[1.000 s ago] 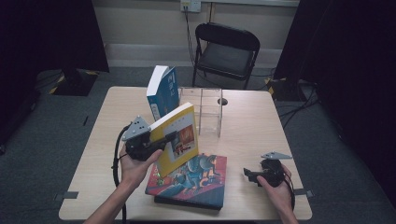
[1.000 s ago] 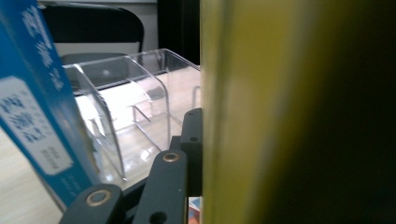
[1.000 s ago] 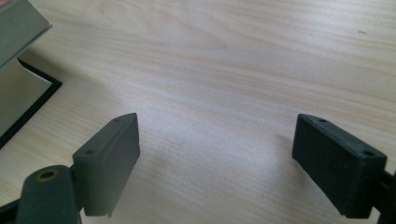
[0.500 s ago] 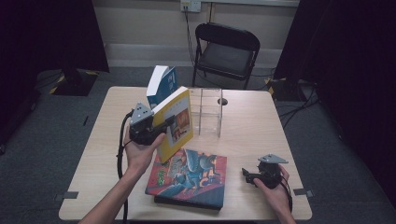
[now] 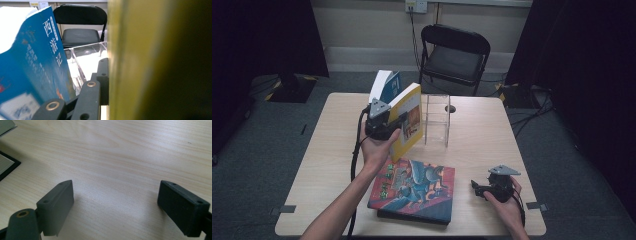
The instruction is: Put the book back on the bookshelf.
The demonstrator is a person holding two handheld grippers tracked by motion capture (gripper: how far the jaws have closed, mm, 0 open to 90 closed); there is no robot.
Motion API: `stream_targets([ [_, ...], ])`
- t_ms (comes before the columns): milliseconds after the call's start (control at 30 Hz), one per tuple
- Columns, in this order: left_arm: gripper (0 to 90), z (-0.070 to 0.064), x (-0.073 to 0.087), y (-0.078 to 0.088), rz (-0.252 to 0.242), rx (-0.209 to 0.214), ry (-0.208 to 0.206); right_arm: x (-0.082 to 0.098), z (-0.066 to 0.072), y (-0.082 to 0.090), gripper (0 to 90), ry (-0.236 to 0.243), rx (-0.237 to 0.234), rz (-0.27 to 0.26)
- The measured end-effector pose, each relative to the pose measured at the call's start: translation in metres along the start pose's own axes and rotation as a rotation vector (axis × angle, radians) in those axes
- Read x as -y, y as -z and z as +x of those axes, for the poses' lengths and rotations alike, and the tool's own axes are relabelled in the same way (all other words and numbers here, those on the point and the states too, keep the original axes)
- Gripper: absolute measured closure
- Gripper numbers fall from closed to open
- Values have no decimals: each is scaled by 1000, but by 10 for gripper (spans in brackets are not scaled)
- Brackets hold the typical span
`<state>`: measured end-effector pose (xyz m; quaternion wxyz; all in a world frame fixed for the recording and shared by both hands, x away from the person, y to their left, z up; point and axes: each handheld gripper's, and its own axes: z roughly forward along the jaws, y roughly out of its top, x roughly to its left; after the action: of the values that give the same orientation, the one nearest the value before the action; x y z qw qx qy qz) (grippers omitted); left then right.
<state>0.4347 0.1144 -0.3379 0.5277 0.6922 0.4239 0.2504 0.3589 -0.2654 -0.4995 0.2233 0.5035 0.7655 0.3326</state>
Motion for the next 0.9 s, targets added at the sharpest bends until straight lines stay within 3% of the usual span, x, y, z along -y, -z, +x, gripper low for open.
stream_targets([
  [200, 758, 1, -6, -22, 6, -29, 17, 0, 0, 0, 134, 1, 0, 0],
  [300, 758, 0, -6, -32, 6, -32, 6, 0, 0, 0, 134, 2, 0, 0],
  [633, 757, 3, 13, -61, 30, -63, 7, 0, 0, 0, 134, 11, -10, 0],
  [733, 757, 3, 19, -66, 12, -71, 25, 0, 0, 0, 134, 13, -12, 0],
  [867, 757, 3, 25, -69, 9, -76, 2, 0, 0, 0, 134, 13, -14, -1],
  [900, 757, 3, 26, -70, 16, -71, 13, 0, 0, 0, 134, 13, -14, -1],
])
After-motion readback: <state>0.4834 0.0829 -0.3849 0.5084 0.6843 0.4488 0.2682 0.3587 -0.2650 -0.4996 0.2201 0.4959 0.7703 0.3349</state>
